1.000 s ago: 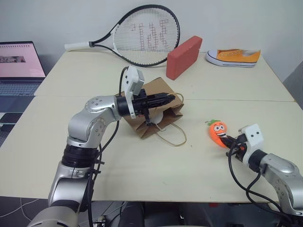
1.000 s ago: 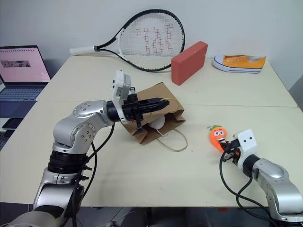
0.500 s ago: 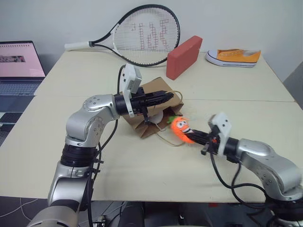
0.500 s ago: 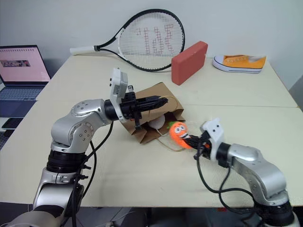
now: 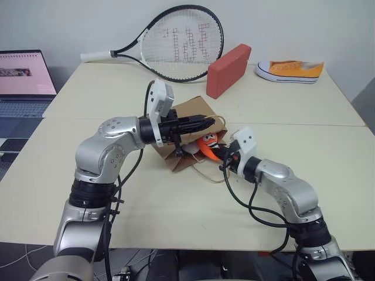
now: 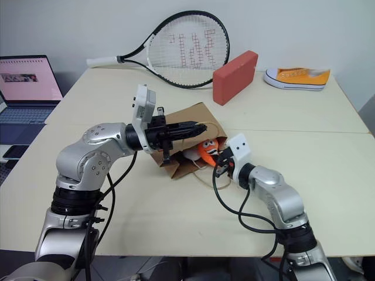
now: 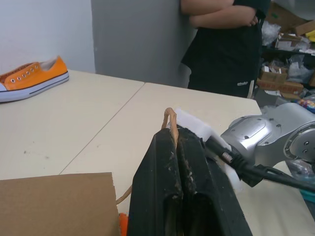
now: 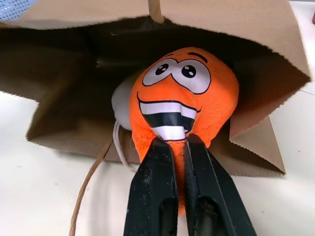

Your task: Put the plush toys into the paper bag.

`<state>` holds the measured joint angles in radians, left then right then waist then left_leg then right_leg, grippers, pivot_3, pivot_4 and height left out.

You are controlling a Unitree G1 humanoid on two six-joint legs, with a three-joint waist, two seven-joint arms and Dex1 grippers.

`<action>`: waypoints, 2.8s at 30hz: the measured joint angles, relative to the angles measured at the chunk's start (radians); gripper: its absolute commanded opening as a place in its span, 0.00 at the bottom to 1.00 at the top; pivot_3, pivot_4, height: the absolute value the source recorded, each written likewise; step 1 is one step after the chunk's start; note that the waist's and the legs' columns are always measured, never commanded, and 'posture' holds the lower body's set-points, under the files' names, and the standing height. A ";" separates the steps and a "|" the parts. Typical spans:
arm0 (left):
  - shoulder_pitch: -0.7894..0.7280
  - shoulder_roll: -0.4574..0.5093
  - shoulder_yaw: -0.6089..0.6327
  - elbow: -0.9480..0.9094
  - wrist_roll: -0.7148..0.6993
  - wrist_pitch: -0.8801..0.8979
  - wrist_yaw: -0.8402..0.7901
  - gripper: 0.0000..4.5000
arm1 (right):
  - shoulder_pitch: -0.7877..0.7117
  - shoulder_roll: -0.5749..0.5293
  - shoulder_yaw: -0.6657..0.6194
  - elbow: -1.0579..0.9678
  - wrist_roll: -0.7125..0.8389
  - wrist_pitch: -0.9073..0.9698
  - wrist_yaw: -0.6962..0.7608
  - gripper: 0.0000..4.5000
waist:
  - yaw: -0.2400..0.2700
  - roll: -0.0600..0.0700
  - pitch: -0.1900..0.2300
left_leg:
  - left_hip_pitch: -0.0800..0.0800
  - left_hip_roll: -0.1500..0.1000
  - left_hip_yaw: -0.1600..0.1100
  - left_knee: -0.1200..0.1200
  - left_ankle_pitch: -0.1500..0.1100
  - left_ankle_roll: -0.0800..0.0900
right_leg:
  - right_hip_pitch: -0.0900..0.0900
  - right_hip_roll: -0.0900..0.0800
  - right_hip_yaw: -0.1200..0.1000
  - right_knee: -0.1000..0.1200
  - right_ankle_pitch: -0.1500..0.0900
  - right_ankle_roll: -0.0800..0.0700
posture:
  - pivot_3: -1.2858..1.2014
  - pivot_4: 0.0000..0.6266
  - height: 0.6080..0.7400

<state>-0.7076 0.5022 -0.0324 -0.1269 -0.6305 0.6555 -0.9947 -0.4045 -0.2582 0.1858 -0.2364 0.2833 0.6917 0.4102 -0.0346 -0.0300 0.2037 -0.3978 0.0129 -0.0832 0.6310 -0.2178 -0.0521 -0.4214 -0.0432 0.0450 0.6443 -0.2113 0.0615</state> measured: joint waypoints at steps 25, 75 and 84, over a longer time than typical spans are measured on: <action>0.005 0.000 -0.009 -0.012 -0.004 0.020 -0.019 0.00 | -0.118 0.171 0.072 0.288 -0.262 -0.203 -0.148 0.74 | -0.008 0.000 0.000 | 0.000 0.000 0.000 0.000 0.000 0.000 | 0.000 0.000 0.000 0.000 0.000 0.000 | 0.52 0.24 1.00; 0.008 -0.035 -0.013 0.029 0.059 -0.047 0.012 0.00 | 0.014 -0.092 0.031 0.159 -0.142 -0.073 0.134 0.23 | -0.005 0.000 0.000 | 0.001 0.000 0.000 0.000 0.000 0.000 | 0.001 0.000 0.000 0.000 0.000 0.000 | 0.52 0.24 1.00; 0.017 -0.029 -0.012 0.019 0.057 -0.047 0.022 0.00 | 0.013 -0.074 0.009 0.159 -0.118 -0.042 0.140 0.01 | -0.005 0.000 0.000 | 0.001 0.000 0.000 0.000 0.000 0.000 | 0.001 0.000 0.000 0.000 0.000 0.000 | 0.52 0.24 1.00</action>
<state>-0.6908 0.4733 -0.0444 -0.1084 -0.5732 0.6081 -0.9729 -0.3915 -0.3318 0.1950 -0.0776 0.1652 0.6498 0.5506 -0.0394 -0.0300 0.2037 -0.3970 0.0129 -0.0835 0.6312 -0.2177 -0.0521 -0.4205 -0.0431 0.0448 0.6446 -0.2112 0.0616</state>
